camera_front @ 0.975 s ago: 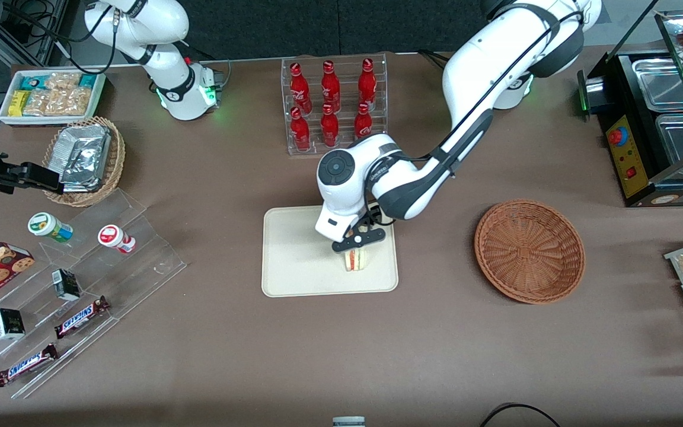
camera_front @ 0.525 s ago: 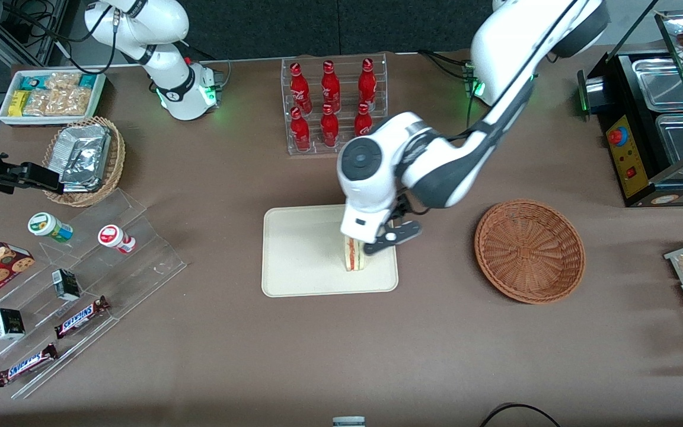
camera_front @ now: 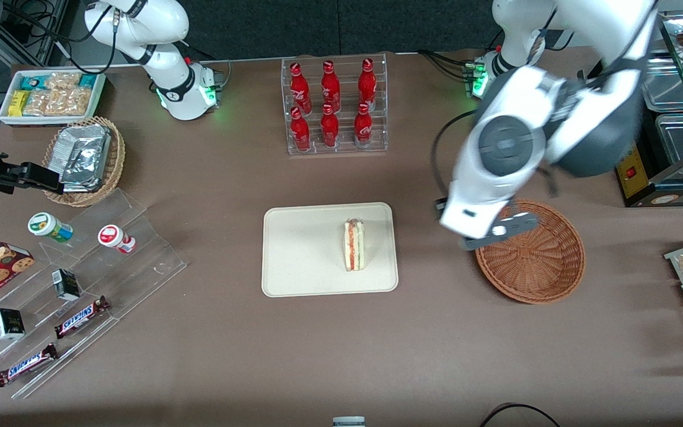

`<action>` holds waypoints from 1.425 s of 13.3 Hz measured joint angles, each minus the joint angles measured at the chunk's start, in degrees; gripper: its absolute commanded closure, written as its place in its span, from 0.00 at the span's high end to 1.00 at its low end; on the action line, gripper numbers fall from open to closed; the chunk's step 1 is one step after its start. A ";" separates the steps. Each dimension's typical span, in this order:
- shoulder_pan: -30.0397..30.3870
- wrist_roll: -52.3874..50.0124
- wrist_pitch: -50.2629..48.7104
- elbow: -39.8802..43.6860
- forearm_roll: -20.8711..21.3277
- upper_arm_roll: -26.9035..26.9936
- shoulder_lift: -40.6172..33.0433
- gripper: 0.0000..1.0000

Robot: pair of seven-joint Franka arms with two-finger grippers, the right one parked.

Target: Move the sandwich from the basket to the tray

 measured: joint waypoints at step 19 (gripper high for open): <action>1.86 44.56 0.57 -23.26 -12.83 29.20 -33.69 0.99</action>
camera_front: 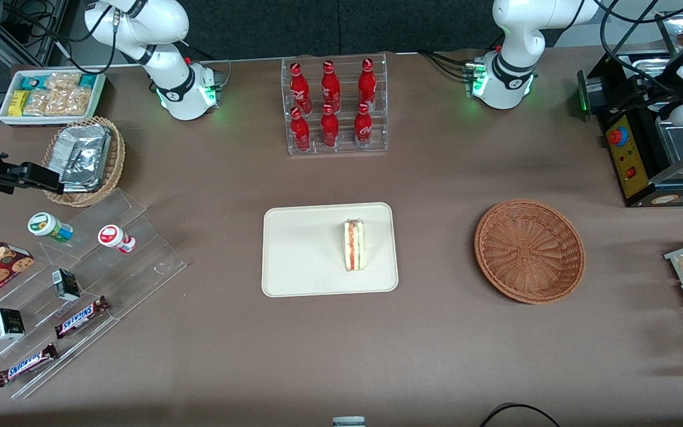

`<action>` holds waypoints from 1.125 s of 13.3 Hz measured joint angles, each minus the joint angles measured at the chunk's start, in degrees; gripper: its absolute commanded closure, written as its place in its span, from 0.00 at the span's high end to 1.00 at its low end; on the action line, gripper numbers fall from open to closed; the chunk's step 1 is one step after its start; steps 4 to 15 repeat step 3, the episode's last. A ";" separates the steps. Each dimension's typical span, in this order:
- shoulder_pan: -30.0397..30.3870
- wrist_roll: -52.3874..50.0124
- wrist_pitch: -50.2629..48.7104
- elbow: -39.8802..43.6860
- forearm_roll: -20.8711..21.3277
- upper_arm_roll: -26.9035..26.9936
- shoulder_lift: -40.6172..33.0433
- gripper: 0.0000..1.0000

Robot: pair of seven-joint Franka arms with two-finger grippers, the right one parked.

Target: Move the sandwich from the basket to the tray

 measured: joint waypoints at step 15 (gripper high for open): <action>-0.06 0.00 0.99 2.16 -0.16 0.00 3.25 0.99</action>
